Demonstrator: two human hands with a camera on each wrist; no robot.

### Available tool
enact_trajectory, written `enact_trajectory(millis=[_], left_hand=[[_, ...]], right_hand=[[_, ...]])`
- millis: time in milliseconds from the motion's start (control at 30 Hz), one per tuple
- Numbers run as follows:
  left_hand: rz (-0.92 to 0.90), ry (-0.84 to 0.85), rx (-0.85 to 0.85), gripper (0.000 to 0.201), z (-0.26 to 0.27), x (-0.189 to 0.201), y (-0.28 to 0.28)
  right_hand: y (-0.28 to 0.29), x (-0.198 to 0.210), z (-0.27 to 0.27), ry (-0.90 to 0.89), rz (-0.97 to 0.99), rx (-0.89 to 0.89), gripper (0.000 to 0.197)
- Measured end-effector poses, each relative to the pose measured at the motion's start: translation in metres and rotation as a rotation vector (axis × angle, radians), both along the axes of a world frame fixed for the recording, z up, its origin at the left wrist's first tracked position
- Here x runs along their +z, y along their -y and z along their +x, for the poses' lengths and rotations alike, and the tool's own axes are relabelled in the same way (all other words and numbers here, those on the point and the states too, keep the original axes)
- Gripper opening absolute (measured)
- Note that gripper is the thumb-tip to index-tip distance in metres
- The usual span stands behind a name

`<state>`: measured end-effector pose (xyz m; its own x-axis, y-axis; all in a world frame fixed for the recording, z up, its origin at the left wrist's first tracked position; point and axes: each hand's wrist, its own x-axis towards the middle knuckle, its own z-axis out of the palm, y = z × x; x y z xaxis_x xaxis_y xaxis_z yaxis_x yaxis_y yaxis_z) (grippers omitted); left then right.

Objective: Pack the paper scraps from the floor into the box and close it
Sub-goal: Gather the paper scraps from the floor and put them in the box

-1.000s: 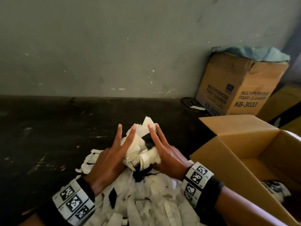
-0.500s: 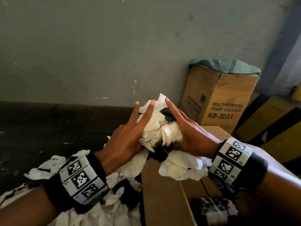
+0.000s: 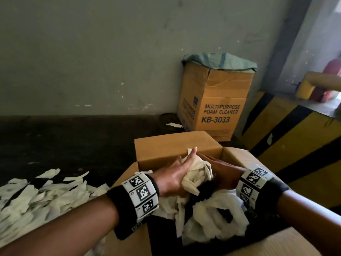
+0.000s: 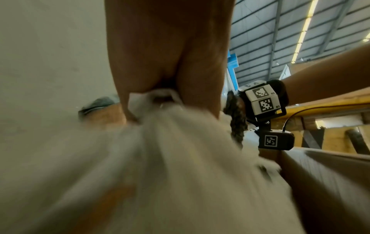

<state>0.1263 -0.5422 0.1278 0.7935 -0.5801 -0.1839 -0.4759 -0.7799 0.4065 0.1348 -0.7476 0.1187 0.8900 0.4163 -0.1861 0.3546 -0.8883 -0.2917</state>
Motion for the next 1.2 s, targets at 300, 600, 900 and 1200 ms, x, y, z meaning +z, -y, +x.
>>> enact_trajectory(millis=[300,600,900,1200], left_hand=[[0.290,-0.193,-0.045,0.113,-0.017,0.001,0.001],[0.391,0.029,0.026,0.096,-0.045,-0.027,-0.051],[0.131,0.205,0.069,0.083,-0.014,-0.050,-0.080],[0.015,0.342,0.011,0.059,-0.028,-0.057,-0.085]], right_hand=[[0.021,0.001,-0.011,-0.236,-0.100,-0.051,0.085],[0.008,0.001,-0.060,-0.423,-0.147,-0.074,0.090],[-0.004,-0.002,-0.076,-0.308,-0.335,-0.033,0.103],[-0.057,0.038,-0.078,-0.255,-0.369,-0.078,0.096]])
